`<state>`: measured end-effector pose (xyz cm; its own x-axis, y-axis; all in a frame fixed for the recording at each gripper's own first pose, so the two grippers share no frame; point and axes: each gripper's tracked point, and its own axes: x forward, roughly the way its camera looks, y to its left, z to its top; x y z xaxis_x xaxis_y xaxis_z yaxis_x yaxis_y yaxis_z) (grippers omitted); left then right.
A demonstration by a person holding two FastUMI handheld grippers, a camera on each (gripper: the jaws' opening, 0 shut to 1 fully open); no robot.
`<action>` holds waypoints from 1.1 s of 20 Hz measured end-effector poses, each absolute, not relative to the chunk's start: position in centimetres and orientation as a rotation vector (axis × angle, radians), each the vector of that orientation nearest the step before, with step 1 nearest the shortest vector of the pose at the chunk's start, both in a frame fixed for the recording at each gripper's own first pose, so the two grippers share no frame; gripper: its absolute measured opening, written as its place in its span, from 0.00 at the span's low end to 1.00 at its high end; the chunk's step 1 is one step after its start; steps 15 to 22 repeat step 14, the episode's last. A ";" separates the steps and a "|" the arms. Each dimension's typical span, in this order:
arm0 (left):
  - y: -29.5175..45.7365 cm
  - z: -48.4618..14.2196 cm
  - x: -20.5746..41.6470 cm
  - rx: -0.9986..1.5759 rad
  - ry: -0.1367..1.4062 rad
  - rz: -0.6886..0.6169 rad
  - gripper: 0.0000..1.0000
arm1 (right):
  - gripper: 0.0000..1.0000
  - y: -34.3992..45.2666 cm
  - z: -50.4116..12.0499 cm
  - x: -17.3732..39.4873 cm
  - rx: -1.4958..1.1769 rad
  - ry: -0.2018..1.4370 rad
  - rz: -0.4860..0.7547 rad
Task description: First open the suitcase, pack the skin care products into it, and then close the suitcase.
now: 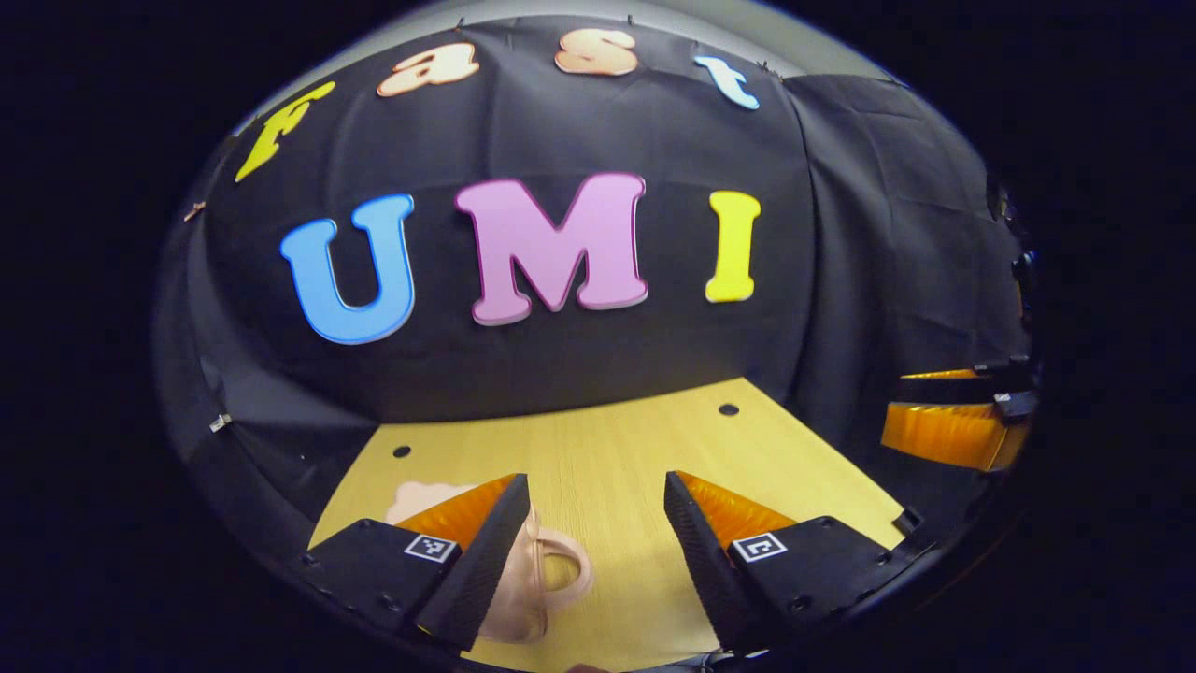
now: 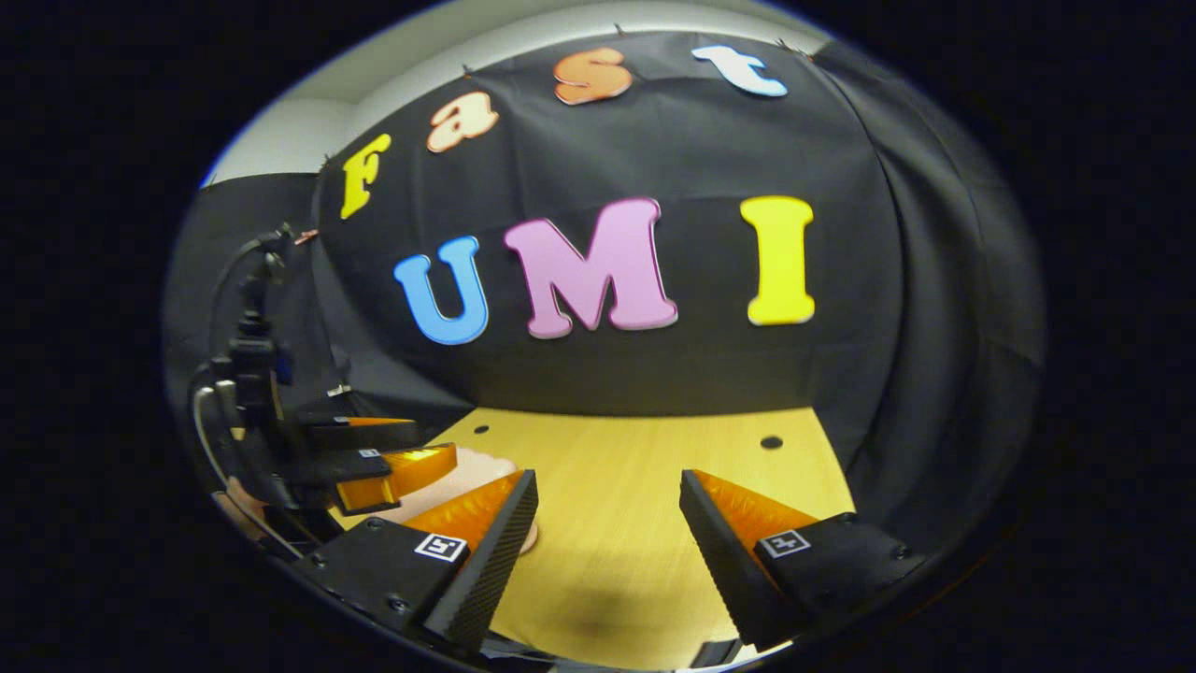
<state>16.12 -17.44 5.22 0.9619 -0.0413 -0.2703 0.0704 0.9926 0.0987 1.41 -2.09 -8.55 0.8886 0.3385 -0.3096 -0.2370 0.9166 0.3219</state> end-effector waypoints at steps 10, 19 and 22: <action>-17.2 16.7 12.5 0.024 -0.100 0.006 0.95 | 0.96 -3.1 1.7 1.6 0.140 0.077 0.158; -17.5 17.9 12.9 0.000 -0.157 -0.041 0.95 | 0.96 -2.3 3.0 1.0 0.093 0.059 0.125; -17.5 17.9 12.9 0.000 -0.157 -0.041 0.95 | 0.96 -2.3 3.0 1.0 0.093 0.059 0.125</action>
